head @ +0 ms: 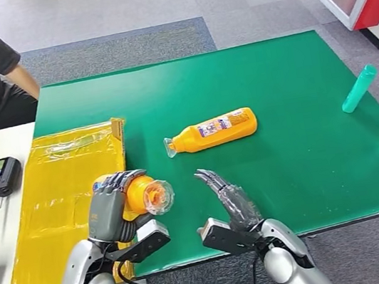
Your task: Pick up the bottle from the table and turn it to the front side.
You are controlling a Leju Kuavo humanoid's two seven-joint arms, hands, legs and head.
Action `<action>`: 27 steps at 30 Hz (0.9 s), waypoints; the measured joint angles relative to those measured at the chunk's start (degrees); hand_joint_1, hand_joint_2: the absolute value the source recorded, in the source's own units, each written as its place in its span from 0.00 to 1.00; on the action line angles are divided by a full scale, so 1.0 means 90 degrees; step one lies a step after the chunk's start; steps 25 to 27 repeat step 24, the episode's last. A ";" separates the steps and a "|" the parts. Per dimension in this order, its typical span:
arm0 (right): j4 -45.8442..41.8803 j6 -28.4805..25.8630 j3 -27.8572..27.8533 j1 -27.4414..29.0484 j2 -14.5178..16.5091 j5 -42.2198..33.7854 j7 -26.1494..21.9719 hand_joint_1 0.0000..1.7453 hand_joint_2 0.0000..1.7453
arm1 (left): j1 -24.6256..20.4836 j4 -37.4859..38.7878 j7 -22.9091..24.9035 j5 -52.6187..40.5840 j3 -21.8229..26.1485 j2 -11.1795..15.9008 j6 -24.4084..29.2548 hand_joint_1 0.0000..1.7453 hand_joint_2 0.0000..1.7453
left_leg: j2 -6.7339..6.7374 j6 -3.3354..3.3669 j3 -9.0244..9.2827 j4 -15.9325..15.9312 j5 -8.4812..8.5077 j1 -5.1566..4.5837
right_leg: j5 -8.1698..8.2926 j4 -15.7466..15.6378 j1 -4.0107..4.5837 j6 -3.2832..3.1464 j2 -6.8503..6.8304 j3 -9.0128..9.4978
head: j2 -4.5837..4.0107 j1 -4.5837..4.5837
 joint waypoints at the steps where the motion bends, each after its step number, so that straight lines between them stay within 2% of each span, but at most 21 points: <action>1: -0.0021 0.0001 -0.0015 0.0014 0.0001 0.0010 0.0005 0.00 1.00 | -0.0027 0.0001 0.0101 -0.0127 -0.0030 0.0020 0.0010 1.00 1.00 | 0.0000 0.0000 0.0000 0.0000 0.0000 0.0000 | 0.0000 0.0000 0.0000 0.0000 0.0000 0.0000 | 0.0000 0.0000; 8: -0.0109 0.0002 -0.0141 0.0115 0.0012 0.0134 0.0069 0.00 1.00 | -0.0300 0.0179 0.1429 -0.1521 -0.0146 0.0132 -0.0101 1.00 1.00 | 0.0000 0.0000 0.0000 0.0000 0.0000 0.0000 | 0.0000 0.0000 0.0000 0.0000 0.0000 -0.0001 | 0.0000 -0.0001; 12: -0.0141 0.0003 -0.0220 0.0174 0.0027 0.0191 0.0078 0.00 1.00 | -0.0538 0.0561 0.1962 -0.1908 -0.0125 0.0189 -0.0327 1.00 1.00 | 0.0000 0.0000 0.0000 0.0000 0.0000 0.0000 | 0.0000 0.0000 0.0000 0.0000 0.0000 0.0000 | 0.0000 -0.0001; 23: -0.0152 0.0009 -0.0310 0.0193 0.0032 0.0208 0.0032 0.00 1.00 | -0.1133 0.1696 0.2273 -0.2147 0.0194 0.0427 -0.0734 1.00 1.00 | 0.0000 0.0000 -0.0001 0.0000 0.0000 0.0000 | 0.0000 0.0000 0.0000 0.0000 0.0000 0.0001 | 0.0000 -0.0001; 27: -0.0152 0.0010 -0.0310 0.0192 0.0032 0.0208 0.0031 0.00 1.00 | -0.1158 0.1752 0.2273 -0.2154 0.0206 0.0434 -0.0741 1.00 1.00 | 0.0000 0.0000 -0.0001 0.0000 0.0000 0.0000 | 0.0000 0.0000 0.0000 0.0000 0.0000 0.0001 | 0.0000 -0.0001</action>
